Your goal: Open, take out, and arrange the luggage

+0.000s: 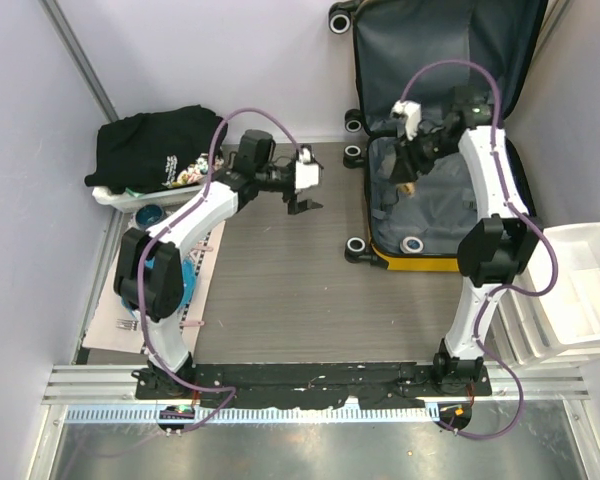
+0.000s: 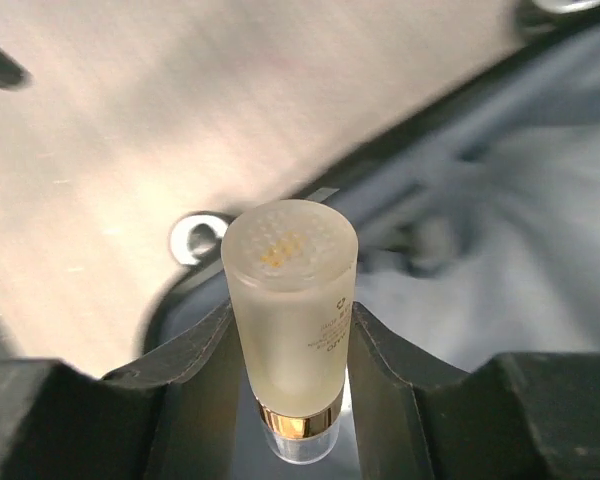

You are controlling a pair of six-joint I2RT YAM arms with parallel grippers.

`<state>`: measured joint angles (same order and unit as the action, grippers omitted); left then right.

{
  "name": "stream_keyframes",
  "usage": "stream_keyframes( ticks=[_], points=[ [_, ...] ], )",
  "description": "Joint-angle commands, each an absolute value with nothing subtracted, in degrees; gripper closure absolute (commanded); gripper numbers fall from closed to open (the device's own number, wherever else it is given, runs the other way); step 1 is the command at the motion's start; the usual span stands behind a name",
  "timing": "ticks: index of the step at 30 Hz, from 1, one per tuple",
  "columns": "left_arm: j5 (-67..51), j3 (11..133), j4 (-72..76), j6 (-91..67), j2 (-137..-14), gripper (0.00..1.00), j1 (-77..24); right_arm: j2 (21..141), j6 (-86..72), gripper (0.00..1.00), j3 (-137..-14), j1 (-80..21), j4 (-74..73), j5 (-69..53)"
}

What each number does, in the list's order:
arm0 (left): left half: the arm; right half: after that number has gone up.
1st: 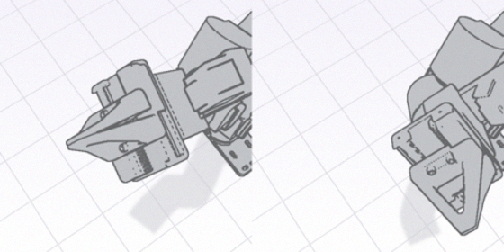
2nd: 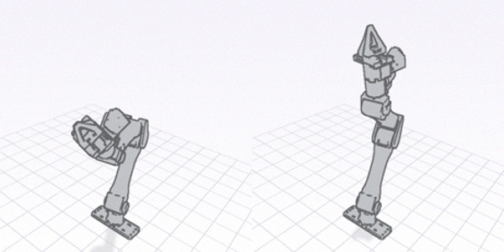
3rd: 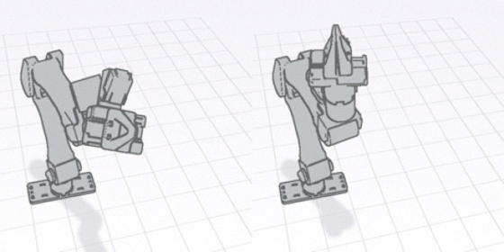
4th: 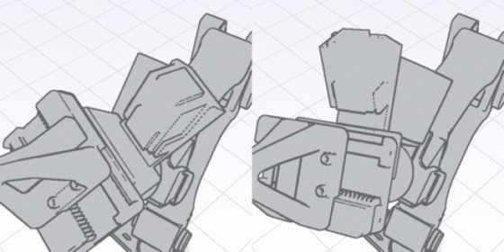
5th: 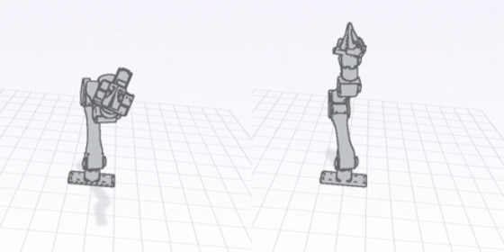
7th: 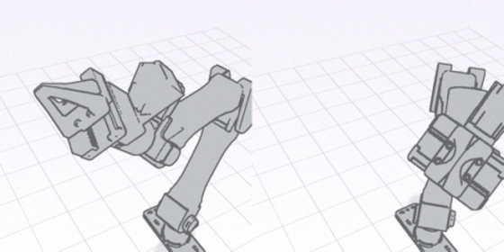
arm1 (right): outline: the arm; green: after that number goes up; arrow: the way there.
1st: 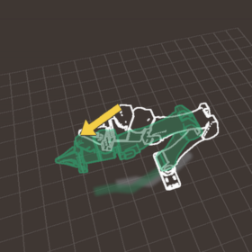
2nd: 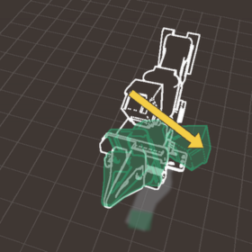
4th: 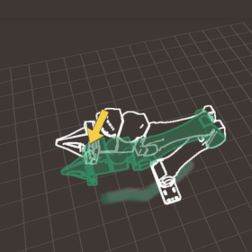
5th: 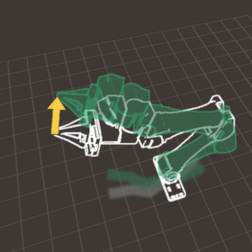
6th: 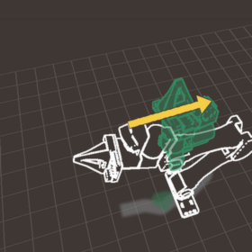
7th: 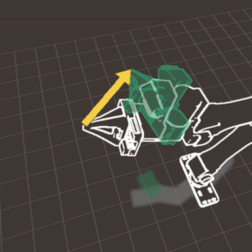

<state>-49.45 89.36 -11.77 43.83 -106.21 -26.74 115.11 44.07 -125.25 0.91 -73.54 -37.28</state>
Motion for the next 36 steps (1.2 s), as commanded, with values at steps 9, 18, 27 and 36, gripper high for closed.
stream_keyframes(
  ticks=[9, 18, 27, 36],
  points=[
    [-52.6, 75.2, -9.4, 83.3, -95.9, 0.09, -32.7, 115.5, 30.9, 0.99, -112.5, -11.9, -86.1, -59.5],
    [-52.7, 56.4, 26.0, 78.0, -90.5, 0.18, -32.8, 116.3, 2.8, 0.99, -105.5, -12.7, -70.2, -67.3],
    [-56.3, 55.1, 24.6, 87.3, -90.6, 0.19, -34.8, 115.8, -22.7, 0.99, -98.3, -12.9, -51.0, -71.8],
    [-60.4, 54.2, 25.8, 88.7, -90.1, 0.31, -35.2, 115.2, -29.5, 0.99, -95.4, -15.6, -45.4, -75.8]
  ],
)
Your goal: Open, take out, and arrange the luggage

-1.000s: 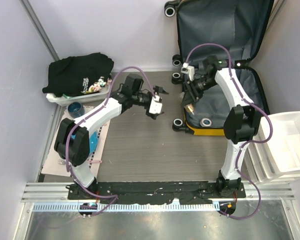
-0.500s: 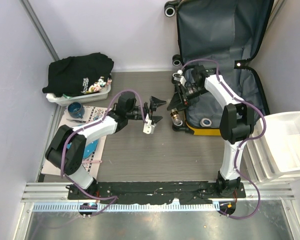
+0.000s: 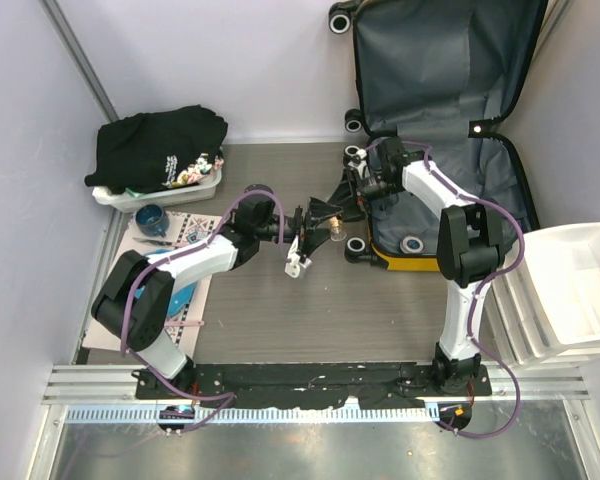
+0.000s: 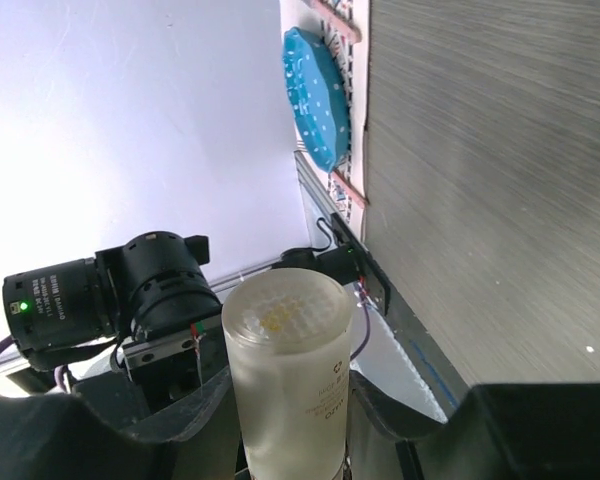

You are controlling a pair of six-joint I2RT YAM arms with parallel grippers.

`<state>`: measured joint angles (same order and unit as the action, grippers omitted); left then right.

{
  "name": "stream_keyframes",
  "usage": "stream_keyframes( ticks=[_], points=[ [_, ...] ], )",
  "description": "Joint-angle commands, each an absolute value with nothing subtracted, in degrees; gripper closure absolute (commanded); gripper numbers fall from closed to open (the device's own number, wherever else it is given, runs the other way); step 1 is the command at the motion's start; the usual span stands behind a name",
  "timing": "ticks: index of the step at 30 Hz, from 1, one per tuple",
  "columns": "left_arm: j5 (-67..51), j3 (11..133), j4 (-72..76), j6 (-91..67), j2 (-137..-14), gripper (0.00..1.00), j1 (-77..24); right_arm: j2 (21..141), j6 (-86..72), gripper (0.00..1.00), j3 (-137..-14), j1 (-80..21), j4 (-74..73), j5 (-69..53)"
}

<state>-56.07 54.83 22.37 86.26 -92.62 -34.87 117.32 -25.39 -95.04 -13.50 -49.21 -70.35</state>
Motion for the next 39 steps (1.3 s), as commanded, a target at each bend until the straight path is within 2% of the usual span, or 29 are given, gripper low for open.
stream_keyframes(
  ticks=[1, 4, 12, 20, 22, 23, 24, 25, 26, 27, 28, 29, 32, 39],
  points=[
    [-60.8, 54.3, 25.5, 89.0, -90.0, 0.36, -35.2, 115.1, -29.5, 0.99, -95.1, -15.7, -45.4, -76.2],
    [-61.1, 54.8, 23.1, 90.1, -90.2, 0.39, -35.2, 114.3, -29.2, 0.99, -94.3, -16.5, -45.4, -77.3],
    [-58.6, 54.6, 22.2, 91.0, -90.4, 0.41, -35.2, 111.4, -27.5, 0.99, -90.3, -17.1, -46.1, -77.3],
    [-56.0, 55.3, 19.0, 93.3, -90.5, 0.61, -35.2, 110.0, -27.3, 0.99, -89.7, -17.1, -46.8, -77.2],
    [-55.5, 55.0, 18.8, 94.1, -90.4, 0.71, -35.2, 109.5, -27.2, 0.99, -89.5, -17.1, -46.8, -76.8],
    [-55.6, 54.6, 18.8, 94.7, -90.3, 0.76, -35.1, 109.4, -27.3, 0.92, -89.5, -17.1, -46.8, -76.6],
    [-55.7, 54.3, 18.7, 95.4, -89.9, 0.89, -35.2, 109.5, -27.2, 0.74, -90.2, -17.1, -46.5, -76.3],
    [-56.3, 54.0, 18.7, 97.7, -89.8, 0.94, -35.2, 109.7, -27.2, 0.64, -90.6, -17.1, -46.3, -75.3],
    [-56.8, 53.4, 18.7, 98.7, -89.7, 0.99, -35.3, 109.9, -27.3, 0.48, -91.4, -17.1, -46.2, -74.6],
    [-57.1, 53.3, 18.7, 99.7, -89.6, 1.0, -35.4, 110.1, -27.8, 0.42, -92.9, -17.1, -45.9, -74.4],
    [-57.7, 53.1, 18.7, 100.8, -89.5, 1.0, -35.5, 110.6, -28.6, 0.28, -93.3, -17.1, -45.4, -73.7],
    [-57.7, 52.9, 18.7, 101.4, -89.4, 1.0, -35.8, 111.0, -29.4, 0.24, -93.8, -17.0, -44.7, -73.2],
    [-58.0, 52.7, 18.7, 103.7, -89.5, 1.0, -36.1, 111.8, -30.3, 0.23, -94.9, -17.1, -43.9, -71.7],
    [-57.5, 52.0, 18.8, 106.6, -88.5, 1.0, -36.1, 111.7, -29.8, 0.27, -93.7, -17.1, -43.9, -67.4]
  ],
)
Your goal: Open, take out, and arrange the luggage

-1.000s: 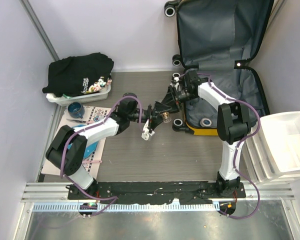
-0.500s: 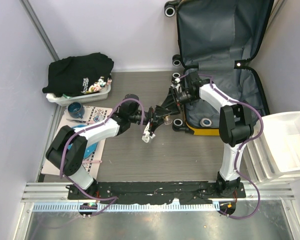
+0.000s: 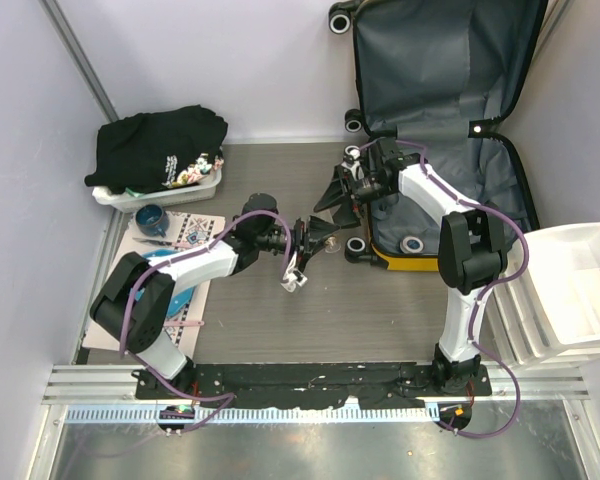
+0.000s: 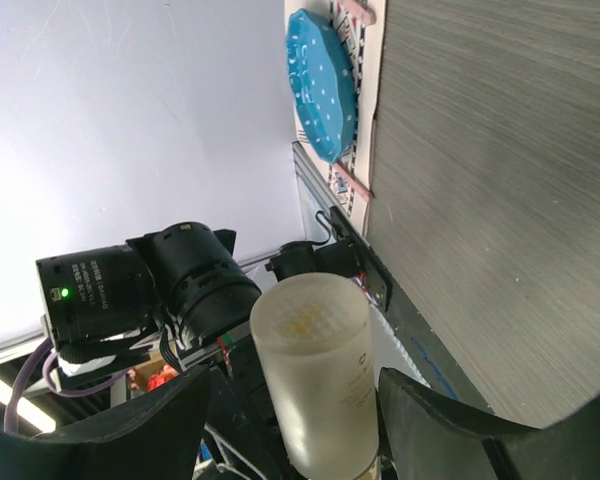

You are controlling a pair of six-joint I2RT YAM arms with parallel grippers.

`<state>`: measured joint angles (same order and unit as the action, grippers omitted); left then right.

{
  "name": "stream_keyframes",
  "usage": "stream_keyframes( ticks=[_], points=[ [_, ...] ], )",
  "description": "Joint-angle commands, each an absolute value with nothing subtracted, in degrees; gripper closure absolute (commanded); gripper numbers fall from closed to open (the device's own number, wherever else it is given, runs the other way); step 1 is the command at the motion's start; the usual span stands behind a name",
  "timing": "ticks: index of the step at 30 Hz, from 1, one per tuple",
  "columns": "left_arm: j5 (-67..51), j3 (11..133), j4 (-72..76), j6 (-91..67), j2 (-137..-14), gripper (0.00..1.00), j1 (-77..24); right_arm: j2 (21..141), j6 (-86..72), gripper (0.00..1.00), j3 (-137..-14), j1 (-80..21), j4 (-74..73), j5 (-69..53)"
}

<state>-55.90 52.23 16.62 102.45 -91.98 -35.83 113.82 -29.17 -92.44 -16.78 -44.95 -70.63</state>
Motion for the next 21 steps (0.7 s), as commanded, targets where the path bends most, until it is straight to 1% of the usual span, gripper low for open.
stream_keyframes(
  ticks=[1, 4, 6, 7, 8, 11, 15, 16, 17, 18, 19, 20, 21],
  points=[
    [-57.7, 51.9, 18.8, 107.0, -88.6, 1.0, -36.2, 112.1, -29.6, 0.27, -94.0, -16.9, -43.9, -67.2],
    [-58.3, 51.9, 18.8, 107.9, -88.6, 1.0, -36.3, 113.2, -29.8, 0.27, -96.1, -17.0, -43.8, -66.0],
    [-58.4, 51.9, 18.8, 108.0, -88.5, 1.0, -36.4, 114.2, -30.0, 0.3, -97.6, -17.0, -43.7, -65.9],
    [-58.4, 51.8, 18.8, 108.0, -88.5, 1.0, -36.5, 114.3, -30.1, 0.32, -98.0, -16.9, -43.6, -66.0],
    [-58.4, 51.8, 18.8, 107.9, -88.5, 1.0, -36.5, 114.5, -30.0, 0.37, -98.2, -17.0, -43.4, -65.9],
    [-58.2, 51.6, 18.8, 107.8, -88.2, 1.0, -36.5, 114.7, -30.1, 0.41, -98.4, -16.8, -42.8, -65.7],
    [-58.3, 51.5, 18.7, 107.1, -88.2, 1.0, -36.5, 115.0, -29.9, 0.5, -98.9, -16.8, -42.6, -65.9],
    [-58.2, 51.6, 18.7, 107.1, -88.2, 1.0, -36.5, 115.0, -29.7, 0.54, -98.8, -16.8, -42.6, -65.8],
    [-58.3, 51.5, 18.8, 107.1, -88.2, 1.0, -36.5, 115.0, -29.5, 0.66, -98.7, -16.8, -42.5, -65.8],
    [-58.2, 51.5, 19.2, 106.8, -88.3, 1.0, -36.5, 115.0, -29.4, 0.74, -98.6, -16.8, -42.6, -65.9],
    [-58.2, 51.3, 19.9, 106.4, -88.4, 0.95, -36.5, 115.0, -29.1, 0.84, -98.5, -16.8, -42.6, -66.0],
    [-57.9, 51.0, 20.9, 104.4, -88.4, 0.8, -36.5, 114.8, -28.9, 0.99, -98.6, -16.8, -43.0, -66.0],
    [-57.7, 50.6, 24.2, 103.4, -88.7, 0.73, -36.5, 114.6, -28.5, 0.99, -98.6, -16.7, -43.3, -66.0]
  ],
)
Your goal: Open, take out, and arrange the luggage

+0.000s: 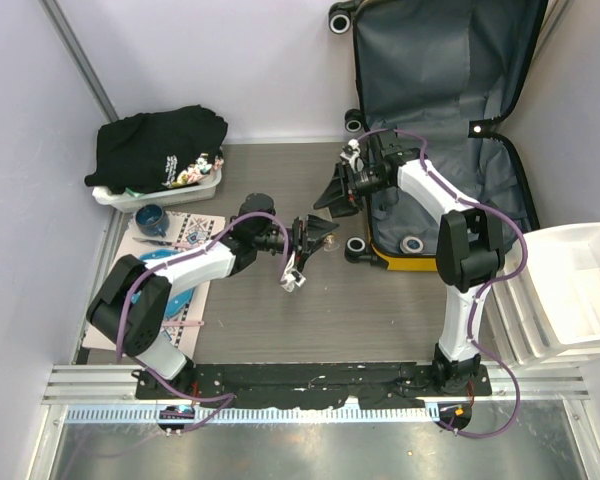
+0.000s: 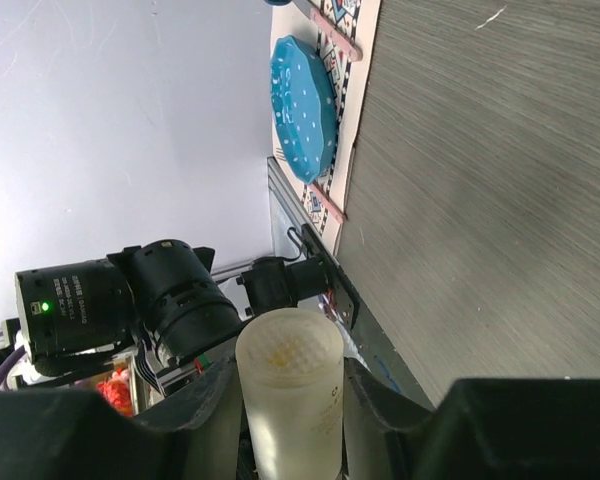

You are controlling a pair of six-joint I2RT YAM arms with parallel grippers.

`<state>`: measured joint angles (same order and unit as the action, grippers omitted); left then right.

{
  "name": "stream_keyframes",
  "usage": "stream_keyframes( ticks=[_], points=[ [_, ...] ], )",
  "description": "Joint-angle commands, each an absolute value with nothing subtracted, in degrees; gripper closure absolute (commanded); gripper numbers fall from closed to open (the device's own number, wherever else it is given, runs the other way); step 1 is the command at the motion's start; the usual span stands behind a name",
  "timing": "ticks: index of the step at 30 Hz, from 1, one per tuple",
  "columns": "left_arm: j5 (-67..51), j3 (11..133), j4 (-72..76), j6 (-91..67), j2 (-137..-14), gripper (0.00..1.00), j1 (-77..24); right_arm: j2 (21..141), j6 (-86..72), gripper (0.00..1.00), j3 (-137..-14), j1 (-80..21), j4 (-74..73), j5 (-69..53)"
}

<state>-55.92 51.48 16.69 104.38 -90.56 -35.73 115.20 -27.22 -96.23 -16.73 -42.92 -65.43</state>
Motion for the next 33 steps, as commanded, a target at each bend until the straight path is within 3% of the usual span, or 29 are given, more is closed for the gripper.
stream_keyframes(
  ticks=[1, 2, 7, 14, 33],
  points=[
    [-57.5, 49.9, 26.0, 102.2, -88.9, 0.65, -36.5, 114.4, -27.3, 0.99, -98.4, -16.8, -43.8, -66.1],
    [-56.6, 49.7, 27.8, 99.8, -89.4, 0.58, -36.4, 114.1, -26.8, 0.99, -98.2, -16.8, -44.6, -66.0],
    [-53.2, 50.5, 32.7, 94.5, -90.4, 0.53, -36.2, 112.6, -25.1, 0.99, -96.5, -16.8, -45.9, -66.8],
    [-52.1, 50.6, 33.6, 94.6, -91.8, 0.38, -35.7, 111.2, -23.1, 0.99, -94.7, -16.7, -47.7, -67.9],
    [-54.3, 52.3, 30.1, 97.0, -93.4, 0.59, -35.2, 107.2, -23.4, 0.99, -89.6, -16.7, -47.9, -69.3]
  ],
)
